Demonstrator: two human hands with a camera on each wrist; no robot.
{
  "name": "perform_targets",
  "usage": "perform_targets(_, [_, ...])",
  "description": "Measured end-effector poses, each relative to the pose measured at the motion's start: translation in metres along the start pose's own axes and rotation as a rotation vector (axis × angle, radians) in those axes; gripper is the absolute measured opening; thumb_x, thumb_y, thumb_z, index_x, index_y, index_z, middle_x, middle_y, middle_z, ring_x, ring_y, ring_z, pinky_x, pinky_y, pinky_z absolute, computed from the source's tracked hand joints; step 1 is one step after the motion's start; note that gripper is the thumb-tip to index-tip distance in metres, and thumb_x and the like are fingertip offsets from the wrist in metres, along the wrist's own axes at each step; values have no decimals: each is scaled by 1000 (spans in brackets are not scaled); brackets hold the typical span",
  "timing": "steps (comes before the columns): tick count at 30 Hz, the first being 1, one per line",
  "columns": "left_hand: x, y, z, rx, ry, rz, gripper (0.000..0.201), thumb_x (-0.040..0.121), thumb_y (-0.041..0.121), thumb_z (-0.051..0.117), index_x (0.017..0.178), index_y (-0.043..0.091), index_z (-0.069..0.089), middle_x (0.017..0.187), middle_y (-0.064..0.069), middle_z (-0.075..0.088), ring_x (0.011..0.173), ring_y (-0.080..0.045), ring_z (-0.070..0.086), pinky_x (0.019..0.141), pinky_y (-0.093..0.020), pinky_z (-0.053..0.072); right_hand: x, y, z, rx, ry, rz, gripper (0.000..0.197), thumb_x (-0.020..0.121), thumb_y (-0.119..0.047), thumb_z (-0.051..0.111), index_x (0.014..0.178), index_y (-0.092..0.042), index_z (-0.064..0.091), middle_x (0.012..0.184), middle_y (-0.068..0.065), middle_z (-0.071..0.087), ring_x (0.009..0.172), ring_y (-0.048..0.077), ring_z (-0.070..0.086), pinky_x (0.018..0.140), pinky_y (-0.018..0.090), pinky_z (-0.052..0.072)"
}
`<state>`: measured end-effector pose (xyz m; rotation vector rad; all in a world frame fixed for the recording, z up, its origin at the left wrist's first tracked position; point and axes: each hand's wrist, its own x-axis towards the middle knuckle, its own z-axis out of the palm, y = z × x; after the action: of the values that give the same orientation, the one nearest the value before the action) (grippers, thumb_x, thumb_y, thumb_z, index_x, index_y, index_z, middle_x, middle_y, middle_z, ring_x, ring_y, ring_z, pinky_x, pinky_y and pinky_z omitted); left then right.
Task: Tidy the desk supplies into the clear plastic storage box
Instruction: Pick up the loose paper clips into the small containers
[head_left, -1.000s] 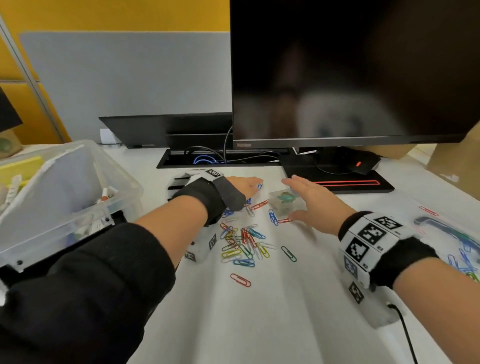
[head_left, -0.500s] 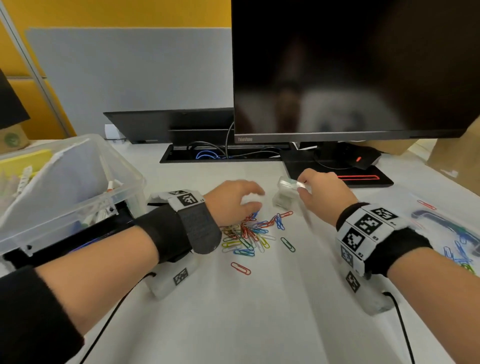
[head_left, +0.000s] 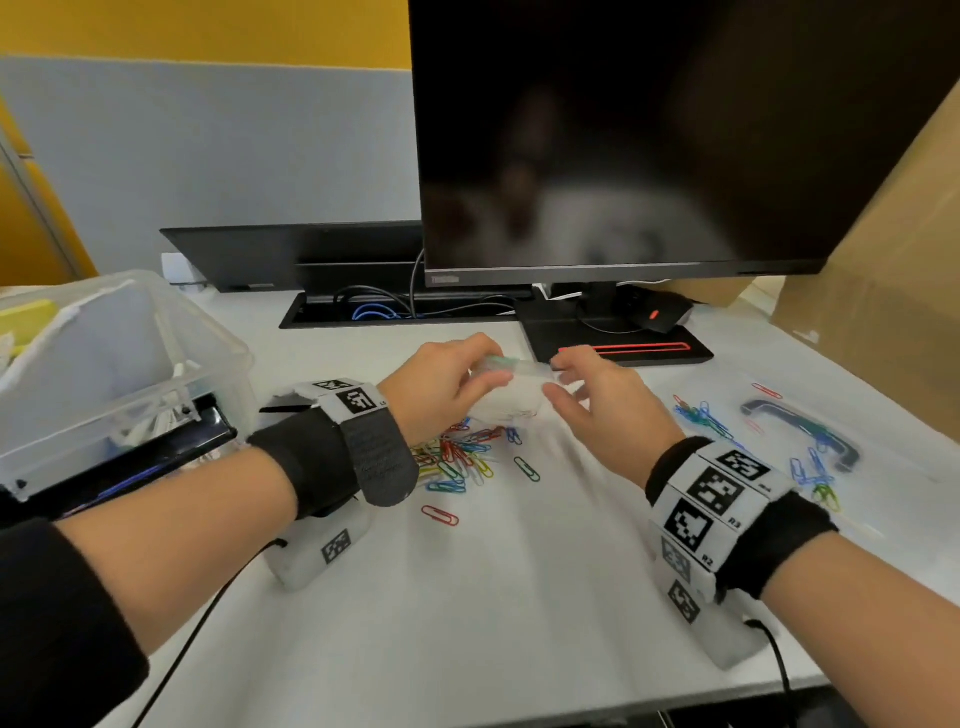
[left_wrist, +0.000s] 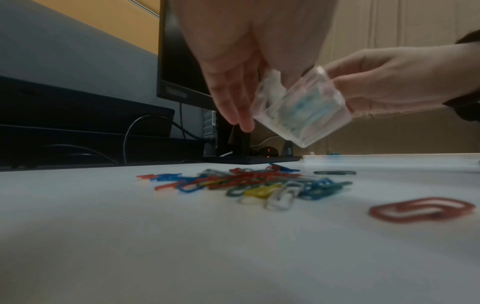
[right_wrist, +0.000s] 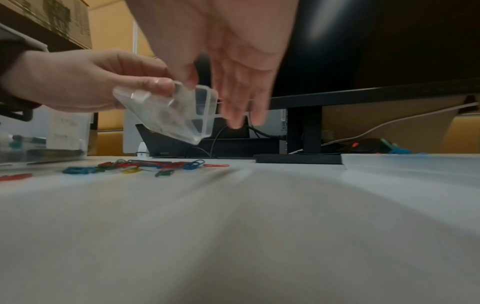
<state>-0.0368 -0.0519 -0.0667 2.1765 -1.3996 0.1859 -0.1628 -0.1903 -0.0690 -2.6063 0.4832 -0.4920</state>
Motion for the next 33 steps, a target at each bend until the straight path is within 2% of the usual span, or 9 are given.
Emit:
perform_targets(6, [-3,-4,-2,4,112,-47,31,95,32,43,109,7,56,90,-11,66,76,-18,53,68,-25,39,-13,30,-20,-510,-217,500,43,92,-11,44,132,1,33,137,19,34,128,32,36,105,40,37])
perform_targets(12, [-7,-3,-6,-58,128,-108,31,95,35,41,111,11,51,88,-5,62,79,-21,58,72,-33,48,-24,48,-28,-415,-289,250,26,88,-1,48,104,-13,62,124,5,52,109,23,54,91,27,45])
perform_targets(14, [-8,-1,-7,-66,134,-120,31,95,36,40,112,12,50,89,-3,62,80,-20,58,72,-34,49,-26,47,-28,-339,-266,175,29,83,4,49,81,-22,63,109,2,59,90,16,54,77,21,42])
perform_targets(18, [-10,-1,-7,-78,124,-139,29,96,33,40,113,11,48,86,0,59,77,-19,57,71,-32,48,-37,36,-29,-227,-305,66,36,78,6,52,69,-27,62,91,-1,60,84,16,59,72,20,46])
perform_targets(21, [-10,-2,-4,-73,165,-144,28,97,31,39,114,10,45,84,-4,61,70,-19,55,62,-27,44,-47,26,-31,-113,-259,22,17,81,-14,60,75,-29,66,86,-4,68,81,11,63,75,24,50])
perform_targets(23, [-9,-4,-3,-59,187,-155,28,97,30,39,115,9,45,83,-6,61,66,-17,53,54,-21,39,-54,25,-34,-87,-99,60,12,83,-24,58,77,-32,65,83,-9,68,77,8,62,73,30,52])
perform_targets(26, [-8,-5,-3,-47,182,-164,28,97,29,39,115,8,46,78,-3,57,57,-7,46,51,-16,33,-60,35,-47,-214,123,245,19,87,-17,49,97,-27,63,100,-1,66,88,21,58,75,31,46])
perform_targets(29, [-9,-5,-2,-34,144,-161,28,97,29,40,113,7,47,72,1,52,55,-5,44,50,-18,34,-64,51,-59,-424,96,493,33,88,-13,47,120,-9,51,121,15,52,112,32,47,84,39,43])
perform_targets(33, [-8,-6,0,-11,113,-180,28,97,30,41,113,8,47,64,2,48,56,-11,43,50,-21,33,-61,77,-66,-451,-87,838,55,88,-25,48,130,8,34,130,24,42,120,38,44,99,42,43])
